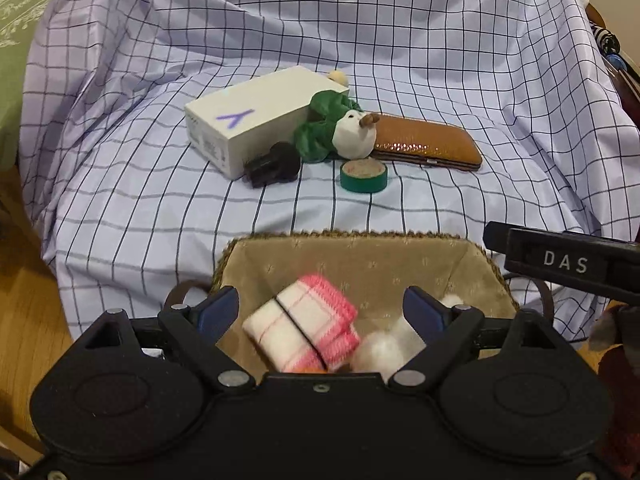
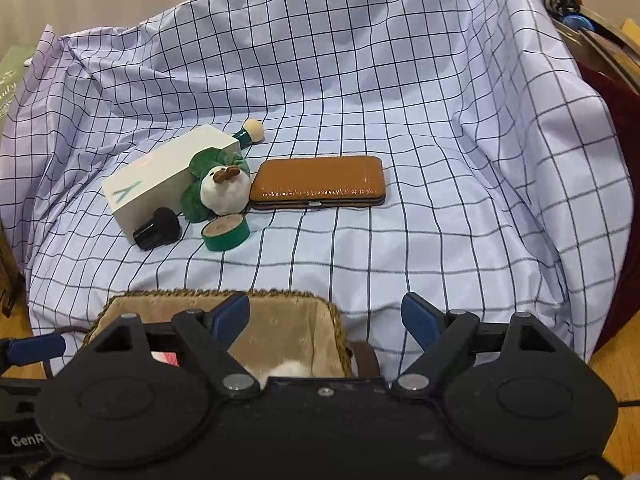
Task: Organize soft objects
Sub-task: 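Move the left tool toward the green tape roll while the right tool approaches the green-capped ball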
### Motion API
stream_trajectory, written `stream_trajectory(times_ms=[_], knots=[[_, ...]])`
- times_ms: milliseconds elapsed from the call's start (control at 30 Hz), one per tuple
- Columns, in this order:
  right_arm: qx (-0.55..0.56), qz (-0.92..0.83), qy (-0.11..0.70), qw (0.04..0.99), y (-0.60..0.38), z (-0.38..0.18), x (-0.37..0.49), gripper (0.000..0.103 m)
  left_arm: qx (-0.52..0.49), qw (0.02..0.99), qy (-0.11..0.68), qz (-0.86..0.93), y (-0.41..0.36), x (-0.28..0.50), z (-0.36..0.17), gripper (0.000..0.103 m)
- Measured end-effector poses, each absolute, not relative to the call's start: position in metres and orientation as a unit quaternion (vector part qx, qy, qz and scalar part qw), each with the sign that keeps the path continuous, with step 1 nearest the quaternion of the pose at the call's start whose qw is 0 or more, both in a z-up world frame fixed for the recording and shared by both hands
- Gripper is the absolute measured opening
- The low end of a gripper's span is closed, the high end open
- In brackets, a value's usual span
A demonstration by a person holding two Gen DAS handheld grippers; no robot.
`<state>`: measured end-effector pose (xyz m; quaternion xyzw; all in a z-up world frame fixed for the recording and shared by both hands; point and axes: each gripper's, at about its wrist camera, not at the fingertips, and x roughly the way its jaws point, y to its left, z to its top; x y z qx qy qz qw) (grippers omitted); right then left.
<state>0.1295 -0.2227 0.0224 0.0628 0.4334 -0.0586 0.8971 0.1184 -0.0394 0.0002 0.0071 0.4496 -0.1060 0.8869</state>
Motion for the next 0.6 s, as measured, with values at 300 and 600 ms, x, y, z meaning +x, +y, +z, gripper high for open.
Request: stream_trajectory(times_ms=[300,600], knots=[[0.046,-0.044,0.428,0.902,-0.227,0.023,0.182,0.083,0.022,0.881,0.455,-0.128,-0.055,0.158,-0.007,0.086],[0.025,-0.022,0.408,0.912,-0.226,0.040,0.264,0.083,0.027,0.871,0.468,-0.149,-0.070,0.186,-0.017,0.086]])
